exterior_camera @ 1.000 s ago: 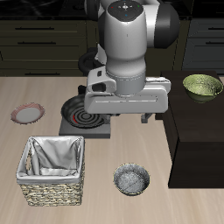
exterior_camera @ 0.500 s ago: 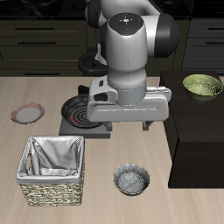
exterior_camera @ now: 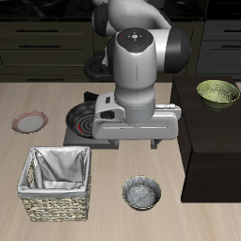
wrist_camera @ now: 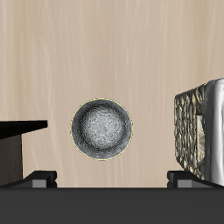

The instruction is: Place the black bowl in the basket

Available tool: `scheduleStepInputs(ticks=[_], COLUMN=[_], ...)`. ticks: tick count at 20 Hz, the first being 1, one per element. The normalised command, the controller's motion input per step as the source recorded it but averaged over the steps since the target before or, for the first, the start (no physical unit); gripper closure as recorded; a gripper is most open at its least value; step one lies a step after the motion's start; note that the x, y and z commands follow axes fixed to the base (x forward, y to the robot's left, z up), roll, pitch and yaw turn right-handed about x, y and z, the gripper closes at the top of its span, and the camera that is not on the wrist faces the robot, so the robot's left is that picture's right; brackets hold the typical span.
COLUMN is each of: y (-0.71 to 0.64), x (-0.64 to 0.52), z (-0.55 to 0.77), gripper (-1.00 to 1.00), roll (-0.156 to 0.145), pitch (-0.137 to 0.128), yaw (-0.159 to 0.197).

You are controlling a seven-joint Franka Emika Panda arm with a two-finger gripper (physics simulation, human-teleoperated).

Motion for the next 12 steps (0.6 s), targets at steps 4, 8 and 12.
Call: scheduleStepInputs(ticks=[4,8,12], y=[-0.02,0.02,0.01], x=[0.09,0.05,0.03], z=[-0.23,-0.21,-0.26], gripper=[-1.00,-1.00,-1.00], roll=[-0.018,-0.009,-0.008], pitch=[0.027,0.025,0.030], yaw=[-0.006,-0.017,0.007])
